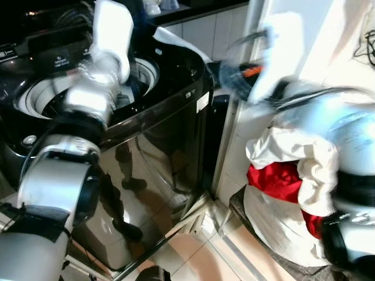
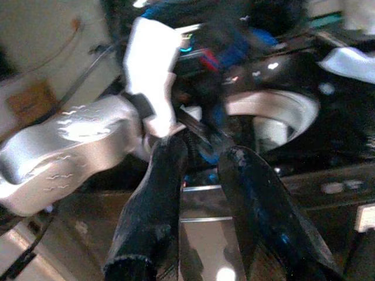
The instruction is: Clothes washing
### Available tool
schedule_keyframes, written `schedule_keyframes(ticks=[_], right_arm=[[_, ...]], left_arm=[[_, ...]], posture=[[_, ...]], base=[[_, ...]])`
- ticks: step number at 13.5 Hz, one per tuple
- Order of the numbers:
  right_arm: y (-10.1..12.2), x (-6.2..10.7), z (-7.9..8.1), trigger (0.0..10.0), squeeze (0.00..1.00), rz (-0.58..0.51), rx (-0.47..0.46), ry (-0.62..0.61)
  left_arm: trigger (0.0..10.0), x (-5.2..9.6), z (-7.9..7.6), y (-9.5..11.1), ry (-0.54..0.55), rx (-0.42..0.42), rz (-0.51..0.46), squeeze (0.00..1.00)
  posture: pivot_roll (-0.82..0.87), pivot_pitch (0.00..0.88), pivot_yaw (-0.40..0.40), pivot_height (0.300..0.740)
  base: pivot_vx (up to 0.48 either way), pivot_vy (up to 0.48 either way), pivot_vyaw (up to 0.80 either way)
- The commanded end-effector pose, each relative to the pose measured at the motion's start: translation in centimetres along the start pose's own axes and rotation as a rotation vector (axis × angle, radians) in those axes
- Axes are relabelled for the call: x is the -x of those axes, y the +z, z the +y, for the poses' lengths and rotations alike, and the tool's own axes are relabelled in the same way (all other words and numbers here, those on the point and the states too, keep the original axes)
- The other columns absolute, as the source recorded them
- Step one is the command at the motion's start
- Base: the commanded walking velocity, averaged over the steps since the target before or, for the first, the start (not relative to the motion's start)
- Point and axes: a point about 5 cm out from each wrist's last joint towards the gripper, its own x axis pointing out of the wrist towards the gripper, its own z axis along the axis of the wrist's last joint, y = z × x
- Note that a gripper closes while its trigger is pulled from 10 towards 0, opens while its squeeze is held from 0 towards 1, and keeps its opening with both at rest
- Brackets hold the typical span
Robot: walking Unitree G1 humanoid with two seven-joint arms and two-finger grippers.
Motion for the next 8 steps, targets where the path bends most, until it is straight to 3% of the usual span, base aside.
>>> schedule_keyframes(ticks=[1, 2, 3, 5, 8], right_arm=[[-0.7, -0.2, 0.8, 10.0, 0.0, 0.03, 0.07, 0.018], [-1.5, -0.2, 1.0, 10.0, 0.0, 0.045, 0.108, 0.033], [-1.6, -0.1, 1.1, 10.0, 0.0, 0.047, 0.114, 0.034], [-2.0, 0.2, 1.2, 10.0, 0.0, 0.06, 0.126, 0.026], [-2.4, 0.3, 1.0, 10.0, 0.0, 0.078, 0.151, 0.015]], left_arm=[[10.0, -0.1, 0.5, -0.4, 0.027, -0.022, 0.03, 0.0], [10.0, -0.2, 0.8, -0.9, 0.044, -0.023, 0.059, 0.0], [10.0, -0.2, 1.2, -1.3, 0.057, -0.034, 0.086, 1.0], [10.0, -0.2, 1.8, -1.7, 0.057, -0.098, 0.113, 1.0], [10.0, -0.1, 1.8, -2.2, 0.041, -0.082, 0.141, 1.0]], posture=[[-0.01, 0.0, 0.056, 0.74], [-0.02, 0.0, 0.062, 0.74], [-0.03, 0.0, 0.067, 0.74], [-0.03, 0.0, 0.074, 0.74], [-0.04, 0.0, 0.075, 0.74]], base=[[0.0, 0.0, 0.0], [0.0, 0.0, 0.0], [0.0, 0.0, 0.0], [0.0, 0.0, 0.0], [0.0, 0.0, 0.0]])
